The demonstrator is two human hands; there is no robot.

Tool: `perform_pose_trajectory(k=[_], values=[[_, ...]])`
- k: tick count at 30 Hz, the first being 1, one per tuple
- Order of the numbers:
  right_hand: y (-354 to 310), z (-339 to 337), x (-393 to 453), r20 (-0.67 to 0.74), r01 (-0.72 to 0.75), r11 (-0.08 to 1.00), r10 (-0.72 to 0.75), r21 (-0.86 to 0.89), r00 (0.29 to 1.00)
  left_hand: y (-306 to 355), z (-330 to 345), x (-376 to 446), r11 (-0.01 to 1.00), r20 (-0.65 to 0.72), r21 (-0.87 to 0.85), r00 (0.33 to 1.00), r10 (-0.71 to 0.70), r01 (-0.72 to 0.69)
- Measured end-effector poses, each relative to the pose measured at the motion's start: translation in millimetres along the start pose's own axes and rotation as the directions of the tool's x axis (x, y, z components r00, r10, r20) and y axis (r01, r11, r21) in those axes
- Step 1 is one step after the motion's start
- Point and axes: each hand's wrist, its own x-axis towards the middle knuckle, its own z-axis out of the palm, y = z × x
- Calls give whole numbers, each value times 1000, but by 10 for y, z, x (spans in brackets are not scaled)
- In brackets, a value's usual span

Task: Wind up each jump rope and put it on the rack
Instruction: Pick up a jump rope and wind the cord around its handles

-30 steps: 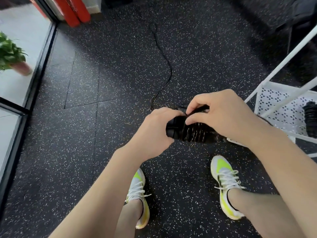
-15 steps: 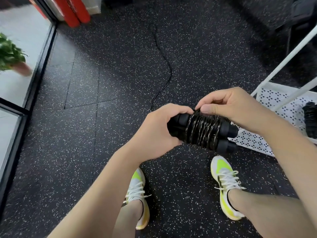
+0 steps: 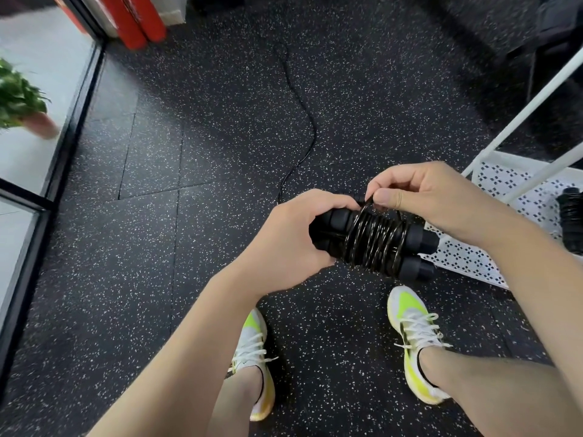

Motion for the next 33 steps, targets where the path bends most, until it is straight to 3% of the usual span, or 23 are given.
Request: perform_pose_trajectory(k=[3,6,10,17,22,26,33], values=[[-6,49,21,53,-16,986,8,165,999,22,-5,3,998,-11,-43,999,-35,34],[140,226,76,-17,-101,925,115,367,993,27,-14,26,982,-43,-159,994,-105,97],[333,514,130,-106,-118,926,166,359,980,51,4,64,935,-125,-334,977,-170,120],[169,802,178,-145,-173,911,242,375,960,-53,69,105,898,-250,-394,918,-308,194],[55,804,123,-144,-139,974,166,181,976,-91,21,97,923,-291,-340,912,-288,183],[22,836,119,-112,-154,987,158,50,981,-146,10,109,938,-384,-263,867,-318,227],[-64,829,112,-64,-193,973,202,125,977,-82,125,102,950,-493,113,847,-201,291]])
